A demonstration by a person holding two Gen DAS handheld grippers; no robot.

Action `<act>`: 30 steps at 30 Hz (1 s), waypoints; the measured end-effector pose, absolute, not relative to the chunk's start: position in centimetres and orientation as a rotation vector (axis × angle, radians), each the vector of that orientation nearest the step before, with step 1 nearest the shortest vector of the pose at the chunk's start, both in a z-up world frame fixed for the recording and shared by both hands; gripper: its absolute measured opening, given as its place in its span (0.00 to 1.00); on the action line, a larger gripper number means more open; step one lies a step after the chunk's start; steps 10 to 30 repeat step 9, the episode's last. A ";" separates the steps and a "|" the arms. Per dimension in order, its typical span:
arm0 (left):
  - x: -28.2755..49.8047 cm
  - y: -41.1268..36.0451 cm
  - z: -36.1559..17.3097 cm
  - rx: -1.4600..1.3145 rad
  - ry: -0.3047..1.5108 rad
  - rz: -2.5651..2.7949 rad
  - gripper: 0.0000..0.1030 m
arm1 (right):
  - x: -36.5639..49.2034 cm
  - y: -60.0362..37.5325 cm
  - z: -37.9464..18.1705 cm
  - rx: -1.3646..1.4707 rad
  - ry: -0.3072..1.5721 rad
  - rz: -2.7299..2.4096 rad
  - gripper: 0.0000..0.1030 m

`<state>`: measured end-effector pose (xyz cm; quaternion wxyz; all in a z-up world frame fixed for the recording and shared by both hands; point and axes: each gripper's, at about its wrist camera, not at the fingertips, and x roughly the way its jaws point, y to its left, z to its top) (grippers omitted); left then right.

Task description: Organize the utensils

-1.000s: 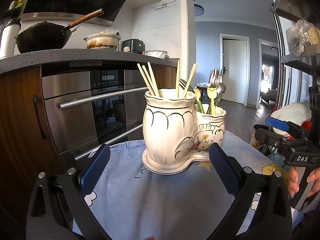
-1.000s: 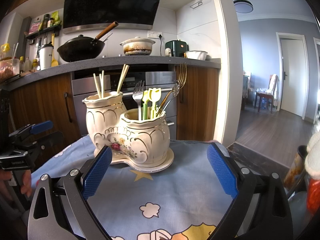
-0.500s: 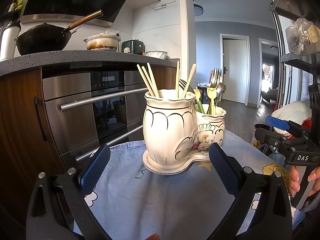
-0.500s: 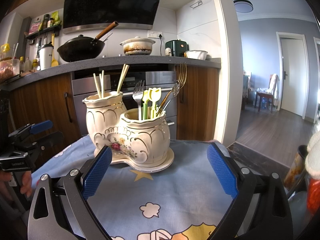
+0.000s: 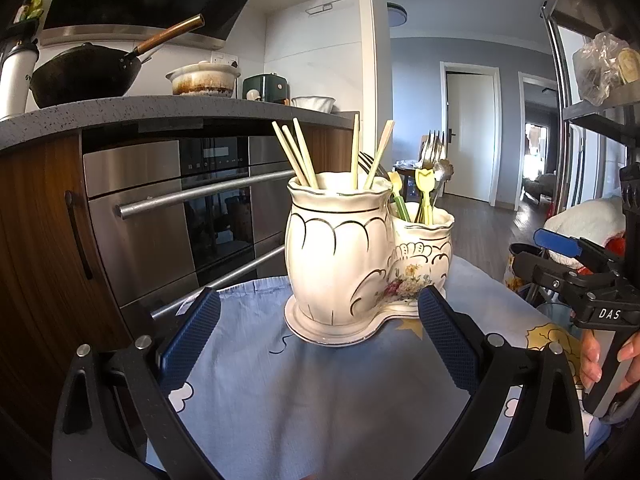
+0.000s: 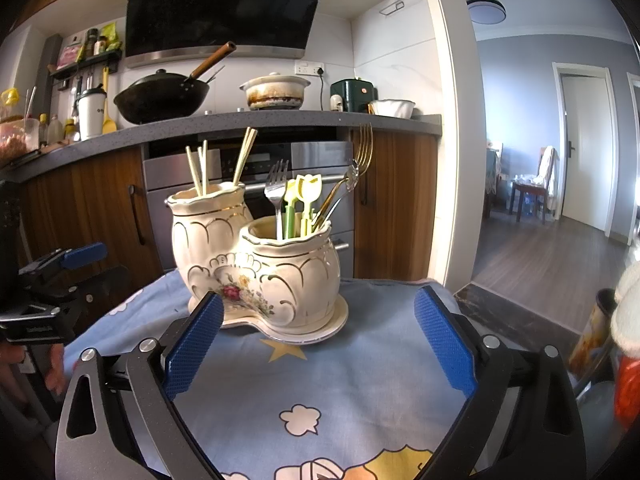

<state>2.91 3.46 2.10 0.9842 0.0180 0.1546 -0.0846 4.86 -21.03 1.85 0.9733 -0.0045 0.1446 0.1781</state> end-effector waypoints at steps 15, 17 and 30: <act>3.2 3.7 2.0 0.025 0.327 -0.160 0.95 | 4.9 -21.0 1.8 -0.007 0.295 0.360 0.94; 3.2 3.7 2.0 0.025 0.327 -0.160 0.95 | 4.9 -21.0 1.8 -0.007 0.295 0.360 0.94; 3.2 3.7 2.0 0.025 0.327 -0.160 0.95 | 4.9 -21.0 1.8 -0.007 0.295 0.360 0.94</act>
